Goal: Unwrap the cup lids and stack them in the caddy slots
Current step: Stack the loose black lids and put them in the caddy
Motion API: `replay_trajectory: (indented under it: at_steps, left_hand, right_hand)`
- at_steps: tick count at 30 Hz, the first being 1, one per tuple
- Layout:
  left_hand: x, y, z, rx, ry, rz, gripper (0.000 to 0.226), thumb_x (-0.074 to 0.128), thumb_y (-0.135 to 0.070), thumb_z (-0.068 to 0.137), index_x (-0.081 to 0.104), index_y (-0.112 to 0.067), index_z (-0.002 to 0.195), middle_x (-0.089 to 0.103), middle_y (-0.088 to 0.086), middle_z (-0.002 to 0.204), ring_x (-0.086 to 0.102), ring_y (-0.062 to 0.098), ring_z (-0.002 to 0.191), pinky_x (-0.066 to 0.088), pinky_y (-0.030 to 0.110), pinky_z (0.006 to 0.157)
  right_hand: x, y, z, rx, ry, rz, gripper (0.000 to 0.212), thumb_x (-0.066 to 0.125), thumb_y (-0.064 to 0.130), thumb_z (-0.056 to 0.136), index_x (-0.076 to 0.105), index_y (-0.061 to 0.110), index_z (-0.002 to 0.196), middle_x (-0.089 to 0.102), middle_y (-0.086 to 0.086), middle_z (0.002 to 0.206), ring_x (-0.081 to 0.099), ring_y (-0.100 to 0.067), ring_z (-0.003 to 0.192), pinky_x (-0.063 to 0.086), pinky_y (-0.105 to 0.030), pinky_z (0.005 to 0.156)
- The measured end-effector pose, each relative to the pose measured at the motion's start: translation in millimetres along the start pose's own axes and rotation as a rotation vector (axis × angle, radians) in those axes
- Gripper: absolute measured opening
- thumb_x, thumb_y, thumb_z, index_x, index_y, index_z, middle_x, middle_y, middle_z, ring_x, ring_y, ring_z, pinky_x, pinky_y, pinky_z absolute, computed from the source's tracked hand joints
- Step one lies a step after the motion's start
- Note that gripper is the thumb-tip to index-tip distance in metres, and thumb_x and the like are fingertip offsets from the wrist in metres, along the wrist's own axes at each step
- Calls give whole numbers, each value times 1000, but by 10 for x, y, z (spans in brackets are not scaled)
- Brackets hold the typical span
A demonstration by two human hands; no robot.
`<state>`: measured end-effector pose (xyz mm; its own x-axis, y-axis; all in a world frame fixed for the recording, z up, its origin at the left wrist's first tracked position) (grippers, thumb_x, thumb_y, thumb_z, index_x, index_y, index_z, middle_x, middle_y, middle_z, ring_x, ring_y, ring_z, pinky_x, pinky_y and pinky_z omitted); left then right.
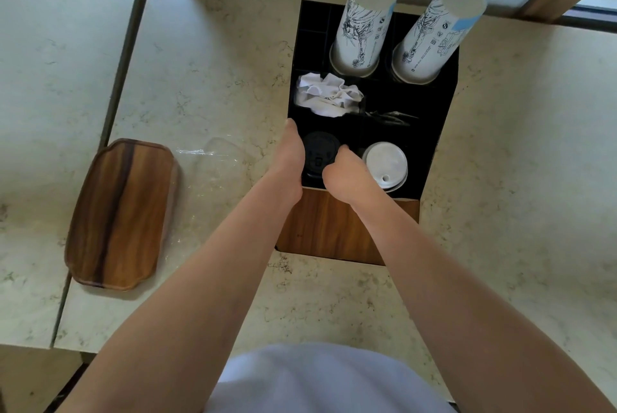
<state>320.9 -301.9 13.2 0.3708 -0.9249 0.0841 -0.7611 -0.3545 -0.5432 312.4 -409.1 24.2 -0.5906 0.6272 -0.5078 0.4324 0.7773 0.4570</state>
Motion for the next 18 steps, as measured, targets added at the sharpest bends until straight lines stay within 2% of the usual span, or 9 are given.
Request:
replay_trajectory:
  at_steps: [1, 2, 3, 4, 5, 6, 12, 16, 18]
  left_hand:
    - [12, -8, 10, -6, -18, 22, 73, 32, -65, 99, 34, -20, 156, 42, 5, 157, 43, 23, 141, 32, 42, 120]
    - [23, -16, 13, -14, -27, 42, 73, 32, -65, 98, 34, -21, 156, 42, 5, 157, 43, 23, 142, 32, 43, 120]
    - [34, -25, 16, -25, -29, 56, 73, 31, -66, 98, 35, -21, 155, 43, 6, 156, 43, 24, 141, 32, 44, 119]
    - [41, -35, 26, -34, -30, 65, 73, 31, -67, 98, 36, -21, 155, 44, 6, 156, 44, 25, 140, 33, 44, 119]
    - [44, -42, 40, -41, -35, 73, 73, 31, -66, 98, 36, -20, 155, 44, 7, 155, 45, 26, 140, 33, 45, 118]
    - [45, -45, 48, -50, -42, 82, 74, 31, -66, 98, 34, -20, 156, 43, 7, 156, 44, 26, 141, 33, 45, 119]
    - [123, -19, 71, -58, -64, 274, 68, 33, -57, 101, 33, -17, 156, 42, 9, 156, 43, 28, 140, 33, 45, 118]
    - [192, -15, 97, -43, -89, 346, 65, 35, -53, 101, 37, -13, 153, 51, 11, 146, 51, 30, 131, 39, 42, 111]
    - [224, 0, 84, -26, -95, 374, 66, 35, -52, 100, 38, -12, 152, 52, 12, 145, 51, 31, 130, 39, 44, 111]
  right_hand:
    - [20, 3, -6, -47, 21, -170, 27, 36, -6, 99, 48, 4, 77, 40, -10, 69, 53, -29, 81, 44, -37, 94]
    - [6, 20, -16, -58, 8, -113, 17, 38, -3, 100, 55, -4, 98, 51, -19, 79, 58, -37, 95, 43, -42, 101]
    - [-15, 32, -25, -68, -43, -21, 35, 43, 1, 99, 45, -6, 133, 58, -27, 101, 58, -42, 109, 44, -43, 101]
    - [-19, 22, -17, -85, -106, -16, 62, 47, 4, 98, 20, -1, 153, 57, -30, 123, 57, -41, 117, 46, -42, 99]
    - [-3, 9, 7, -95, -115, -1, 76, 49, 6, 97, 4, 3, 158, 53, -30, 134, 56, -40, 121, 47, -41, 99]
    - [6, 4, 9, -98, -116, -8, 80, 50, 7, 97, -1, 4, 158, 50, -29, 139, 55, -39, 123, 46, -41, 100]
    - [17, 0, 95, -99, -96, -27, 77, 49, 7, 99, -1, 0, 157, 49, -28, 142, 53, -37, 127, 44, -37, 101]
    - [67, -9, 130, -115, -107, -7, 82, 54, 11, 97, 0, 0, 157, 51, -26, 141, 54, -38, 126, 44, -36, 92]
    - [93, -9, 165, -123, -115, -23, 84, 57, 14, 96, 0, 0, 157, 44, -26, 147, 48, -37, 133, 42, -36, 97]
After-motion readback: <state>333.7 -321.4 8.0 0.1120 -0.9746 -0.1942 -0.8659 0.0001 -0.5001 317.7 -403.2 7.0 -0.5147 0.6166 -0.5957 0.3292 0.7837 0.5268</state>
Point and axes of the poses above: each hand's wrist, its own z-axis towards the middle knuckle, its own x-axis out of the palm, y = z × x, the point moved 1 cm from there along z, towards the middle knuckle
